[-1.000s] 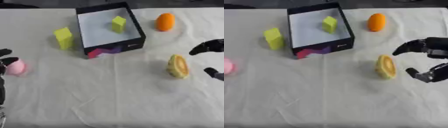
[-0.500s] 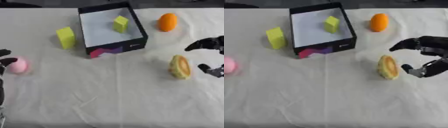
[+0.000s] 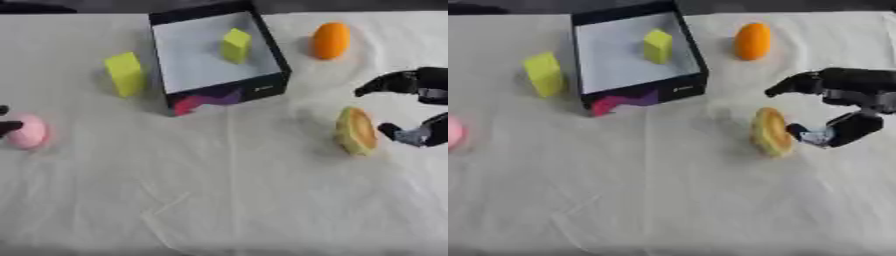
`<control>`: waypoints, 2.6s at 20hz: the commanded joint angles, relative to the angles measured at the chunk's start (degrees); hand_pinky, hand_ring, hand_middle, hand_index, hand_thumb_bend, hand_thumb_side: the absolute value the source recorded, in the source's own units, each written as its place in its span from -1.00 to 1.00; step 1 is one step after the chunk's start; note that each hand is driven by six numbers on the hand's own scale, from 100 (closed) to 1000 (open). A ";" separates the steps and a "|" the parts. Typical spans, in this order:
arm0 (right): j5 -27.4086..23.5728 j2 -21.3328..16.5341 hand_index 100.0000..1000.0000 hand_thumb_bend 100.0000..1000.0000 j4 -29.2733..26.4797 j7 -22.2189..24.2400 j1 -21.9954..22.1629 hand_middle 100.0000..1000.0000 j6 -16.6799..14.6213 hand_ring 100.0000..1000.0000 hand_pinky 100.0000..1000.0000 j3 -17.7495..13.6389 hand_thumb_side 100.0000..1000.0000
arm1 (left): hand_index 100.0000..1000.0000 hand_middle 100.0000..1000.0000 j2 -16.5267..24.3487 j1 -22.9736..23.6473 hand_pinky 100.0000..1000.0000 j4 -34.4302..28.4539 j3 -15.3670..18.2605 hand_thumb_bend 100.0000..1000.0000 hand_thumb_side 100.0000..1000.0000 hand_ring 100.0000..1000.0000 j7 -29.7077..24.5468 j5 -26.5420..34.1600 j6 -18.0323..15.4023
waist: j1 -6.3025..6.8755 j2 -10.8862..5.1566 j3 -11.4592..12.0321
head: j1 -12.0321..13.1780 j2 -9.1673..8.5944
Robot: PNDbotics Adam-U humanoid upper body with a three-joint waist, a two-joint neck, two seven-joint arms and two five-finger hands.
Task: Pick up objects on the table and place them in the box.
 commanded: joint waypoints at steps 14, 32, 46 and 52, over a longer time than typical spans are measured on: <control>1.47 -0.09 1.00 -0.57 3.15 6.42 -2.12 0.76 -7.05 0.82 0.95 -0.06 -0.17 | 0.42 0.30 0.72 -0.74 0.63 -0.79 -0.29 -1.00 0.53 0.16 -0.47 -0.23 -0.13 | 0.77 1.18 1.15 | -0.57 0.30; 6.39 0.73 1.00 -0.51 7.76 10.14 -2.93 0.74 -11.27 0.82 0.96 1.06 -0.18 | 0.42 0.30 0.51 -1.38 0.63 -0.84 -0.74 -1.00 0.56 0.16 -0.81 -0.60 -0.03 | 0.32 2.87 2.78 | -1.55 0.30; 8.81 1.39 0.78 -0.63 10.54 11.81 -2.96 0.43 -13.37 0.60 0.79 0.61 -0.36 | 0.41 0.29 0.11 -1.64 0.63 -0.77 -0.75 -1.00 0.57 0.15 -0.59 -0.96 0.10 | 0.16 3.92 3.05 | -1.76 0.30; 5.88 0.74 0.51 -0.95 8.90 10.82 -2.77 0.10 -11.38 0.43 0.65 0.17 -0.45 | 0.40 0.29 0.09 -1.54 0.63 -0.76 -0.73 -1.00 0.57 0.15 -0.58 -1.01 0.13 | 0.19 3.70 2.65 | -1.58 0.30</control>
